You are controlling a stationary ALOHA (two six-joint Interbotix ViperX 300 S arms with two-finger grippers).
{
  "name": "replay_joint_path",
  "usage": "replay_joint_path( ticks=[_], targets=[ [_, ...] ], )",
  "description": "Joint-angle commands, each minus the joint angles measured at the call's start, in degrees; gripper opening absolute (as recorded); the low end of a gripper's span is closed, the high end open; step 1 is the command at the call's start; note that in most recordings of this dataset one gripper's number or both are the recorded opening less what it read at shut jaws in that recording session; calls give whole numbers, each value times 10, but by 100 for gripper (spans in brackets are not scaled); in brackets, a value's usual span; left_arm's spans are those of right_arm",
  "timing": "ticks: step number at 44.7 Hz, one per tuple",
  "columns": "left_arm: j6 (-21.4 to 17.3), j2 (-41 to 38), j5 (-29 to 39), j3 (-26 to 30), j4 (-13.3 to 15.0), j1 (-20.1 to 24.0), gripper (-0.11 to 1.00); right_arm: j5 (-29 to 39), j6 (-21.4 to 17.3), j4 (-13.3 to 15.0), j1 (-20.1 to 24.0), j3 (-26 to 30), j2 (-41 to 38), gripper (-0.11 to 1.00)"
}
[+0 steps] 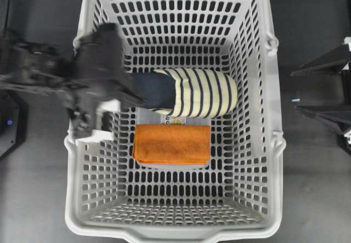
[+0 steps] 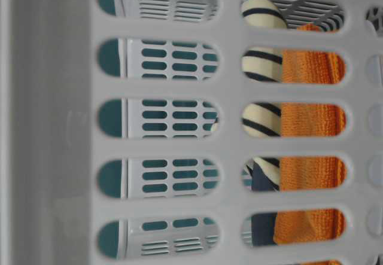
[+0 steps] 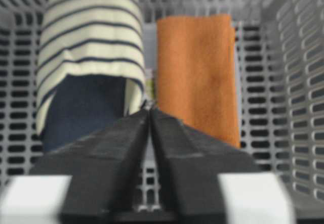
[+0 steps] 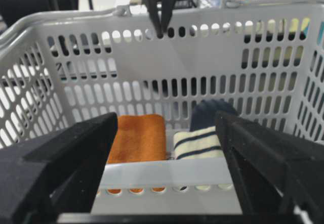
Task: Pick up the orange cloth from the shopping basket with the left arm.
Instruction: 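Move the left gripper down into the basket over the orange cloth, then close the left gripper on the orange cloth's near edge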
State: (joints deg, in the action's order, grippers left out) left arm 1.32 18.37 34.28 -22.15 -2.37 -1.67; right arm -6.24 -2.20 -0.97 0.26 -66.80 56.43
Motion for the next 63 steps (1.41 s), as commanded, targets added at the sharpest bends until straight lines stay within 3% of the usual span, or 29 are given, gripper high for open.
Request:
replay_joint_path(
  ticks=[1, 11, 14, 30, 55, 59, 63],
  targets=[
    [-3, -40, 38, 60, -2, -8, 22, -4, 0, -2, 0, 13, -3, 75],
    [2, -132, 99, 141, -1, -20, 81, -11, 1, -2, 0, 13, -1, 75],
    [3, -157, 110, 156, -1, -25, 90, -11, 0, -2, 0, 12, 0, 75],
    [50, -248, 117, 170, -2, -44, 89, -19, 0, -2, 1, 10, 3, 75],
    [50, -287, 118, 128, -2, -44, 87, -22, 1, -2, 0, 3, 6, 75],
    [48, -287, 117, 127, -2, -43, 83, -22, 1, -2, 0, 2, 6, 74],
    [48, -286, 117, 127, -2, -43, 67, -22, 1, -2, 0, 2, 6, 75]
  ],
)
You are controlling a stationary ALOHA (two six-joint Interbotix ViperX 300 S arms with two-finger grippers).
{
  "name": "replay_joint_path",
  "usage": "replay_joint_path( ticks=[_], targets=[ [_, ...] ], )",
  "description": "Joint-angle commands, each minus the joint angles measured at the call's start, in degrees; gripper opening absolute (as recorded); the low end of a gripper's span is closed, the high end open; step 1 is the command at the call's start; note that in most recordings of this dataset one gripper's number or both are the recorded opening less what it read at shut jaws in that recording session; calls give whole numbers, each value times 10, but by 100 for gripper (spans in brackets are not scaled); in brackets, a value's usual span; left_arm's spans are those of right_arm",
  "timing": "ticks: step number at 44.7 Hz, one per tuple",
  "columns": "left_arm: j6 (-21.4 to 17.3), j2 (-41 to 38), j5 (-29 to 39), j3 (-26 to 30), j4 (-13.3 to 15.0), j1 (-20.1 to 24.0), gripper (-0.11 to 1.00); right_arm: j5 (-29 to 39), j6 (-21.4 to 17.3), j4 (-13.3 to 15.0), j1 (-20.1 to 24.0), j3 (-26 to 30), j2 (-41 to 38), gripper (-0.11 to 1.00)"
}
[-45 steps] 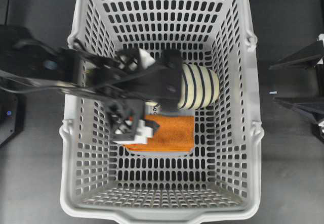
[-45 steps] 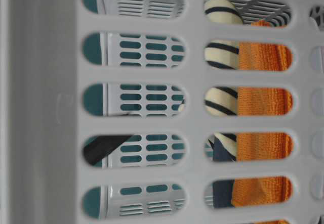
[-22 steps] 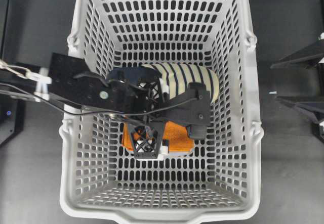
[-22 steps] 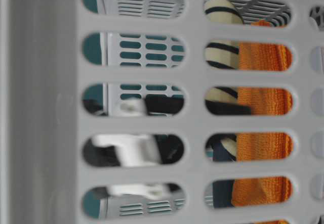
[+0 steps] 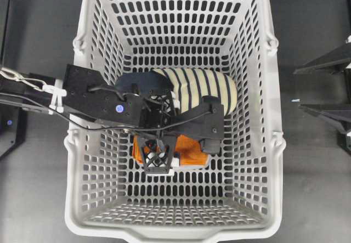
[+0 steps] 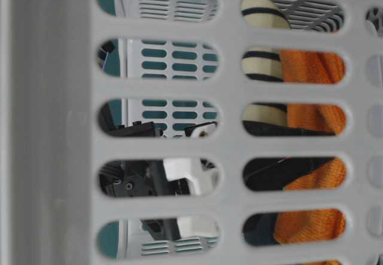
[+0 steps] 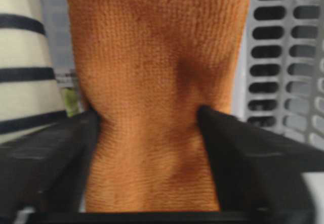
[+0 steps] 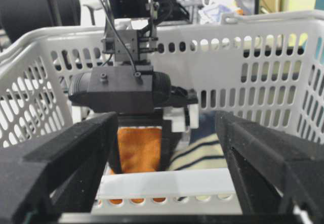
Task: Pick up the orange cloth from the shopping basket with the left arm.
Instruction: 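Close the left gripper on the orange cloth's near edge, then lift the gripped orange cloth upward with the left gripper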
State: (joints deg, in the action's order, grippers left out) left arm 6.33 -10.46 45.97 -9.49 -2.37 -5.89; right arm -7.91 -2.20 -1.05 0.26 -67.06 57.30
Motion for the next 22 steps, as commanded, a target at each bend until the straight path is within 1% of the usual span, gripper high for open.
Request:
replay_joint_path(
  ticks=[1, 5, 9, 10, 14, 17, 22],
  targets=[
    [-2, 3, 0, 1, -1, -1, 62, -5, 1, -1, 1, 5, -3, 74],
    [-4, 6, 1, 4, -2, -1, 36, -5, 1, -1, 0, 5, -3, 75],
    [-4, 20, 1, 8, -2, 1, 15, -5, 1, -1, 1, 4, -3, 74],
    [-6, 22, 1, 9, -3, 1, 13, -5, 1, -1, 0, 4, -3, 74],
    [-11, 33, 2, 18, -2, 0, 13, -5, 1, -1, 1, 4, -2, 74],
    [-12, 46, 13, 39, -2, -2, 13, -5, 1, -1, 0, 4, -2, 74],
    [-13, 62, 55, 89, -2, -3, 13, -5, 0, -1, 0, 4, -2, 74]
  ],
)
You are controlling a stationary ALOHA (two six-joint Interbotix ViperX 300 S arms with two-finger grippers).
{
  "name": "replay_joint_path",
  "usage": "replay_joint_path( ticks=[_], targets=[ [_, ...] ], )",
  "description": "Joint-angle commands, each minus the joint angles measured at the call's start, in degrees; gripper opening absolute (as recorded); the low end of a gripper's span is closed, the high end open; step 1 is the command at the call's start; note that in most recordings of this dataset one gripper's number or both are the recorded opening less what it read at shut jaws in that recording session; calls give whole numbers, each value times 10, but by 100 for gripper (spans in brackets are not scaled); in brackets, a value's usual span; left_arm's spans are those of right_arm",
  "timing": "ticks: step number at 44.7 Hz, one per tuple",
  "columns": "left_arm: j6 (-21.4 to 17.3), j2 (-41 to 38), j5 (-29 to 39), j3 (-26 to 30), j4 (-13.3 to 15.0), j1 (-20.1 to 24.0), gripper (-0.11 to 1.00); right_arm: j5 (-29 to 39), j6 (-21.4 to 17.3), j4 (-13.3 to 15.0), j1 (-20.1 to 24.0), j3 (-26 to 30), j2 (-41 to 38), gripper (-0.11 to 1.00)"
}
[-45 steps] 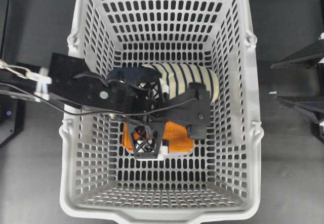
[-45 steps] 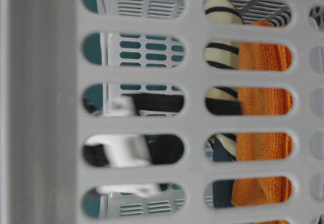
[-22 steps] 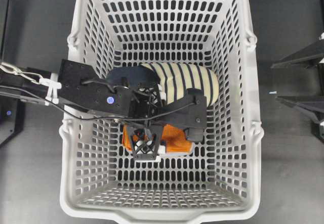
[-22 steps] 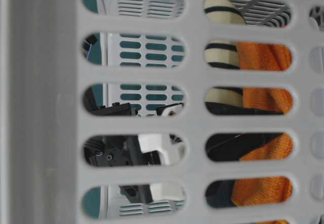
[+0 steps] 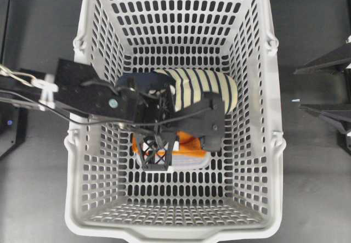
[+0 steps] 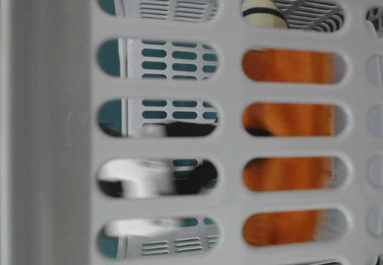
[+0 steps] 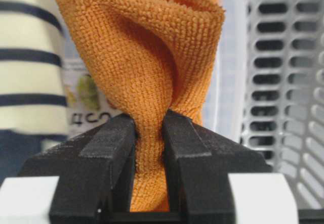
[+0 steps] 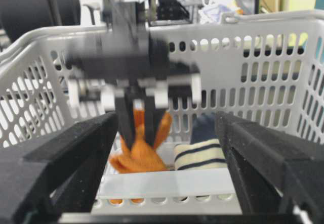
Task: Pick up the orange cloth from the shopping basket with the left arm.
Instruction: 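Lift the gripped orange cloth upward with the left gripper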
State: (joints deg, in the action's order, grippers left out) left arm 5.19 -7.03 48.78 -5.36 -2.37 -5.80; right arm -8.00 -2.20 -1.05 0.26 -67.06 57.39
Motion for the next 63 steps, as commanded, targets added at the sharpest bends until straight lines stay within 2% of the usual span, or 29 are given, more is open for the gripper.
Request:
replay_joint_path(
  ticks=[1, 14, 20, 26, 63],
  targets=[
    [-2, 30, 45, 63, -2, -4, 13, -4, 0, -1, 0, 4, -3, 74],
    [-1, 41, 219, 250, -2, -4, 13, -4, 0, -1, 0, 4, 3, 74],
    [0, 39, 264, 298, -2, -5, 13, -4, 1, -1, 0, 4, 4, 74],
    [0, 35, 284, 305, -2, -4, 13, -4, 0, -1, 0, 4, 4, 74],
    [2, 34, 286, 304, -2, -4, 13, -4, 0, -1, 1, 4, 12, 74]
  ],
)
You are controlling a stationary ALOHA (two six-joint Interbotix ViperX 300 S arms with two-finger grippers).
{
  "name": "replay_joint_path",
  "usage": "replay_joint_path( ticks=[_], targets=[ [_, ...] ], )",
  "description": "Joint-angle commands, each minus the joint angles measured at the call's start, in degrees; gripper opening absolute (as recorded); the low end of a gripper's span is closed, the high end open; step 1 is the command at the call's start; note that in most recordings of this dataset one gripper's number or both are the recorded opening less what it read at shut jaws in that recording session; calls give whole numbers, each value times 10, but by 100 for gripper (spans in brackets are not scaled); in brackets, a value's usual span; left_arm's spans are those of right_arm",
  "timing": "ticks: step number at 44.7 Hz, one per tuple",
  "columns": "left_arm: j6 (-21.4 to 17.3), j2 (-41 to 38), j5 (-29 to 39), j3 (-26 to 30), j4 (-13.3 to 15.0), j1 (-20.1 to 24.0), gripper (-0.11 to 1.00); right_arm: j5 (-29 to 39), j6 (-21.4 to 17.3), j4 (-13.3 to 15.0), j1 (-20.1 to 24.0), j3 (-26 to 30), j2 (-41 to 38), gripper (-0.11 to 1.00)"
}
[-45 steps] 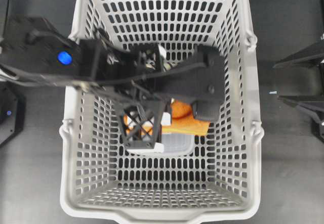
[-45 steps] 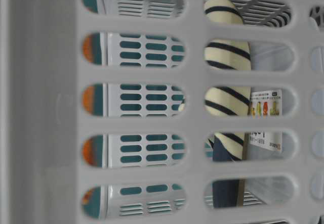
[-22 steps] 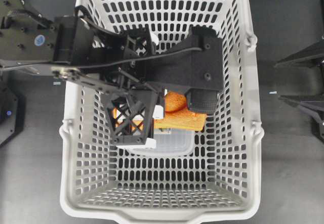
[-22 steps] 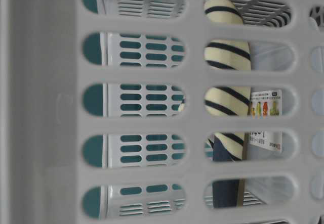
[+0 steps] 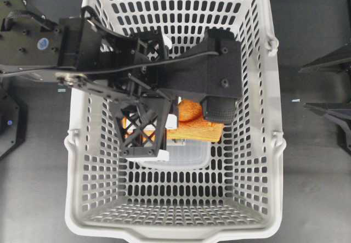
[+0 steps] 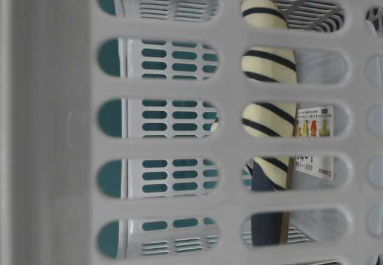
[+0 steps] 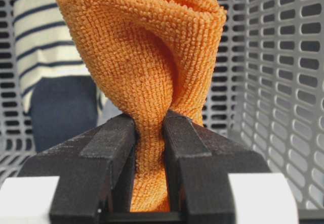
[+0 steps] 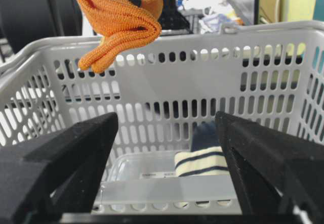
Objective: Pick up the orange cloth from the shopping basket with the left arm.
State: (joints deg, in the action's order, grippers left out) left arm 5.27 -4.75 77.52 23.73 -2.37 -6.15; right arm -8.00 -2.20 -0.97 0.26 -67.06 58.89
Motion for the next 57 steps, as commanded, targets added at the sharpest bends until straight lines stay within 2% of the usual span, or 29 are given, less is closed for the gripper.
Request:
replay_joint_path(
  ticks=[1, 57],
  targets=[
    [1, 11, -2, 13, -2, 0, 13, -4, 0, -2, 0, 4, -3, 74],
    [-1, 4, 1, 13, -2, 12, 13, 2, -3, -2, 1, -3, 2, 74]
  ],
)
